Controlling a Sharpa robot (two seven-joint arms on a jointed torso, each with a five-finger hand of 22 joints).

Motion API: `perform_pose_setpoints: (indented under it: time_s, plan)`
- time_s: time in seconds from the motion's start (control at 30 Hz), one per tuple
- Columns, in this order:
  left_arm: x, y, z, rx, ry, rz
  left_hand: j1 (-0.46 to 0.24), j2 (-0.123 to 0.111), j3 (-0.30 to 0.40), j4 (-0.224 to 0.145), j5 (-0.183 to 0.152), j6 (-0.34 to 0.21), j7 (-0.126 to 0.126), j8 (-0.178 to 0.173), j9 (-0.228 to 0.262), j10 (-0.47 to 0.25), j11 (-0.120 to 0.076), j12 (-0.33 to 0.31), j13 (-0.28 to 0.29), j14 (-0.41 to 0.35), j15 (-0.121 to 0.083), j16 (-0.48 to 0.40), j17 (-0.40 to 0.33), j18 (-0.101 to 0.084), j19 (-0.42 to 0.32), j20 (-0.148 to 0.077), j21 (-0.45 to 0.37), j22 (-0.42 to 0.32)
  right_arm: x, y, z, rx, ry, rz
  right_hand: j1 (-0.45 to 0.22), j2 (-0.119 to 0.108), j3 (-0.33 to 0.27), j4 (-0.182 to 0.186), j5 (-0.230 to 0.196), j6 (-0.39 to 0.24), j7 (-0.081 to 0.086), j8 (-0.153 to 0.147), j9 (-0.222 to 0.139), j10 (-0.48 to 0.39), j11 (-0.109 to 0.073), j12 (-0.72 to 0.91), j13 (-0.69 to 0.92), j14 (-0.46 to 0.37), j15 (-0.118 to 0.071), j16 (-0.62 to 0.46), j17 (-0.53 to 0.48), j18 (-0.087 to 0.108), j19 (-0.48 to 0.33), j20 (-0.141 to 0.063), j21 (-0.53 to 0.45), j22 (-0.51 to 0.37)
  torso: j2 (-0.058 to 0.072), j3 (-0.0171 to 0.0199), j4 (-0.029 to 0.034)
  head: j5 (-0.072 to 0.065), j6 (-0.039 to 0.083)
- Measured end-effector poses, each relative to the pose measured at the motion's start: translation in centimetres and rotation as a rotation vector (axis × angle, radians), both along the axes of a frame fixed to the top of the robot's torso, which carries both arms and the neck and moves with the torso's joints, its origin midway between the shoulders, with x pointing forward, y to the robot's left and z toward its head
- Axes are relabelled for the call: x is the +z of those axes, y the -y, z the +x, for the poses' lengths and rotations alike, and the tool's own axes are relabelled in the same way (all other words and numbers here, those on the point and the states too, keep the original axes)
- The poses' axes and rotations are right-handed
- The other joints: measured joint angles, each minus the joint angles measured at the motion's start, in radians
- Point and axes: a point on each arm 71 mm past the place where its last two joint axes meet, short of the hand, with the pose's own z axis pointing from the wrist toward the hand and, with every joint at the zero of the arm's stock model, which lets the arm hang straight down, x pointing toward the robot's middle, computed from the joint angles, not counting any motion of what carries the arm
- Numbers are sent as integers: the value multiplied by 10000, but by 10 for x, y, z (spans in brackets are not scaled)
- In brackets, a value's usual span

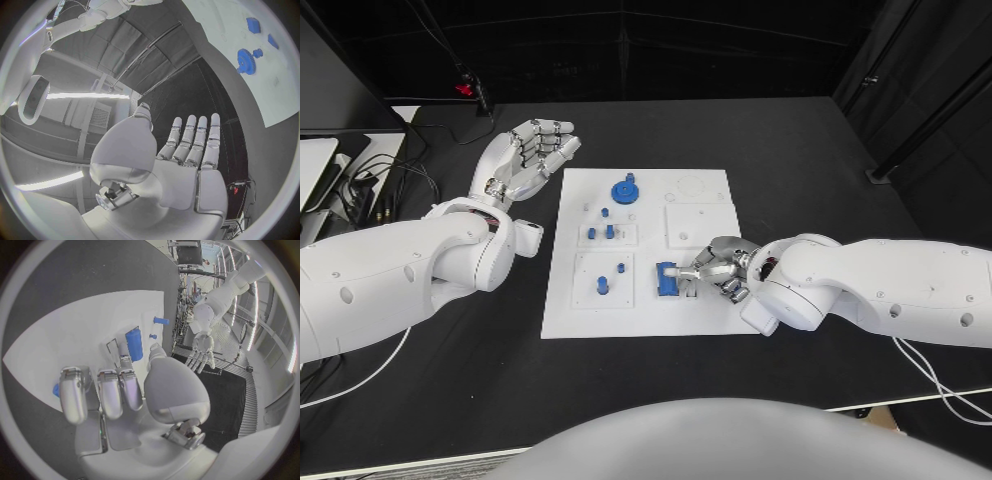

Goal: Assemble the parts on the task board

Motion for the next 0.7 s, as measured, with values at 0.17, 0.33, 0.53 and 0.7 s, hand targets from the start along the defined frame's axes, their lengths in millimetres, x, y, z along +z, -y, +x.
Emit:
perform_pose_setpoints:
  time_s: [0.17, 0.33, 0.53, 0.7]
  plan:
    - [0, 0, 0, -6, -4, -1, 0, 0, 0, 0, 0, 0, 0, 0, 0, 0, 0, 0, 0, 0, 0, 0, 0, 0, 0, 0, 0, 0, 0, 0, 0, -1, -1, -5, -154, 81, -115, 10, -55, 0, 0, 52, 28, 0, 0, 0, 0, 0, 0, 0, 0, 0, 0, 0, 0, 0, 0, -2, 0, -6, 0]
    - [0, 0, 0, -11, -9, -2, 39, 40, -27, 28, 38, 0, 0, 0, 0, 0, 0, 0, 0, 0, 0, 0, -10, 0, 0, 0, 0, -11, 1, 3, -3, -37, 14, 15, -220, 91, -198, -12, -224, 0, 0, 164, 99, 0, 0, 0, 0, 0, 0, 0, 0, 0, 0, 0, 0, 0, 0, 1, 1, -20, 0]
    - [-1, 0, 0, -7, -21, 2, 39, 40, -27, 28, 38, 0, 0, 0, 1, 0, 0, 0, 0, 0, 0, 0, -10, 0, 0, 0, 0, -11, 7, 17, -9, -316, 305, 139, 41, 118, -257, -70, -661, -8, -85, 388, 214, 0, -1, 0, 0, 0, 0, 0, 0, 0, 0, 0, 0, 0, -4, 1, 1, -35, 0]
    - [-2, 0, 0, -6, -34, 5, 39, 39, -27, 28, 38, 0, 0, 0, 1, 0, 0, 0, 0, 0, 0, -1, -10, 0, 0, 0, 0, -11, 15, 31, -13, -617, 995, 372, 639, 41, -271, -139, -652, -276, -68, 649, 347, -1, -1, 0, 0, 0, 0, 0, 0, 0, 0, 0, 0, 0, -10, 1, -10, -50, 0]
